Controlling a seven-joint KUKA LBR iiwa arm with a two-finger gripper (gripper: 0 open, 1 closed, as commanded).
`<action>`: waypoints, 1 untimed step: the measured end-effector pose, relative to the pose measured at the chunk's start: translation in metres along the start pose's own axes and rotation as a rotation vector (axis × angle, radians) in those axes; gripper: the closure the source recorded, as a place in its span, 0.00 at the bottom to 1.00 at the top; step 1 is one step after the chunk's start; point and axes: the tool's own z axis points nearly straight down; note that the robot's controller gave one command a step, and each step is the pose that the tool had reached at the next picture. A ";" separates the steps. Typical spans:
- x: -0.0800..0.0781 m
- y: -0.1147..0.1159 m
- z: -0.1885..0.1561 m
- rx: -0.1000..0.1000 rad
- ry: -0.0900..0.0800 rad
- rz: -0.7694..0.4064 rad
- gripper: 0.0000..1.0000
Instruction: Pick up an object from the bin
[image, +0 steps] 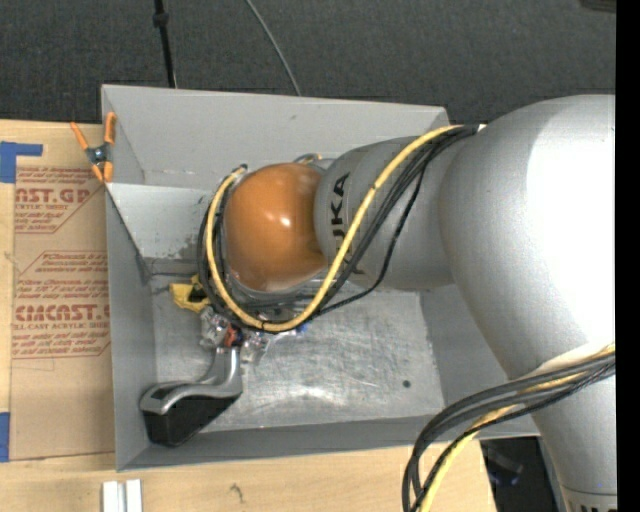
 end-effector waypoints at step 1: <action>0.002 0.006 -0.158 -0.002 -0.019 -0.021 1.00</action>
Offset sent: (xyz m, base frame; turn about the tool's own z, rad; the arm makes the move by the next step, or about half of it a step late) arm 0.0000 0.0000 0.0000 0.0000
